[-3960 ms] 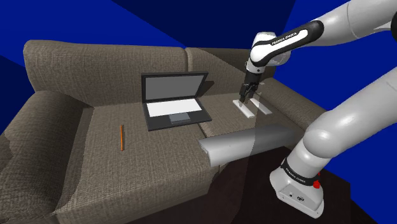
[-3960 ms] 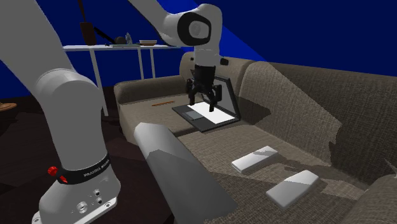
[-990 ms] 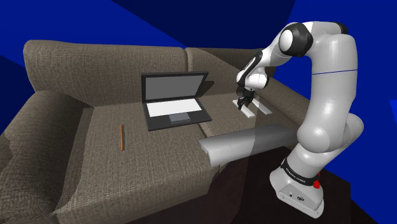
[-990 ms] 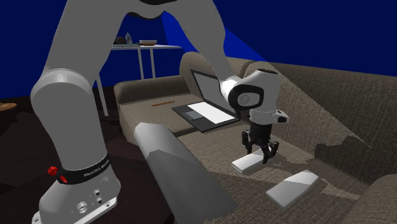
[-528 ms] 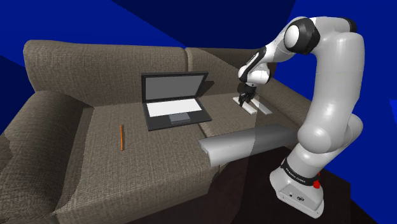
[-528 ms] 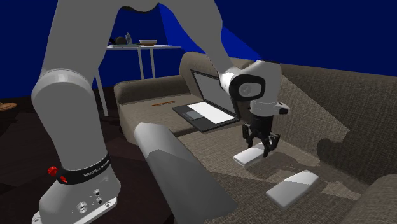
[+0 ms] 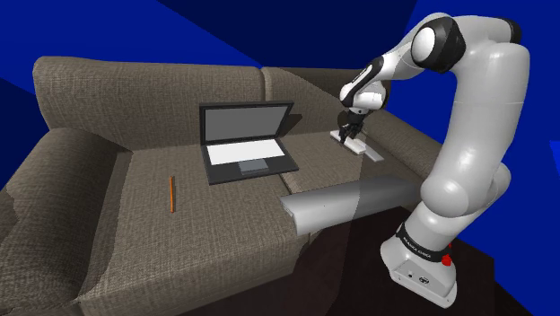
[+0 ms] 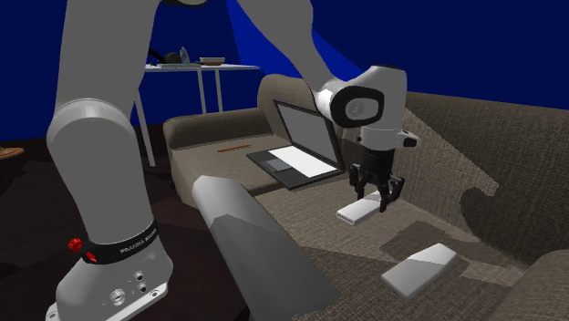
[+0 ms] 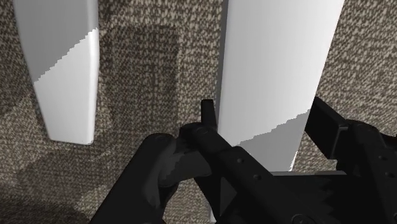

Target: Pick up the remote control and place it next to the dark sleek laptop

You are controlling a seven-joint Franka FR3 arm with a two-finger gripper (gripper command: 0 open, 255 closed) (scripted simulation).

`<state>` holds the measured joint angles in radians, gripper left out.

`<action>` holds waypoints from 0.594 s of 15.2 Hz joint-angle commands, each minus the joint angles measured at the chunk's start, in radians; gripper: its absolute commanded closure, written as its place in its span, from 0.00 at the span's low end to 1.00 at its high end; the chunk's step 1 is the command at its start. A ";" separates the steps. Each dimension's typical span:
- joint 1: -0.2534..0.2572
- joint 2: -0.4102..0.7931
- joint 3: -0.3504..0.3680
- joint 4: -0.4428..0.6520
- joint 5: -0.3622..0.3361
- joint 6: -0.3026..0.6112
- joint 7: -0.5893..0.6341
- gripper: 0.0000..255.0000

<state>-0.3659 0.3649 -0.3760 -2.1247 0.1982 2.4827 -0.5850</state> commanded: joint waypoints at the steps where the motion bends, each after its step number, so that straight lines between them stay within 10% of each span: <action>1: 0.005 -0.019 -0.007 0.006 -0.012 -0.023 0.008 1.00; 9: 0.023 -0.097 -0.031 0.022 -0.062 -0.112 0.041 1.00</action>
<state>-0.3441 0.2730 -0.4053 -2.1093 0.1404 2.3826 -0.5471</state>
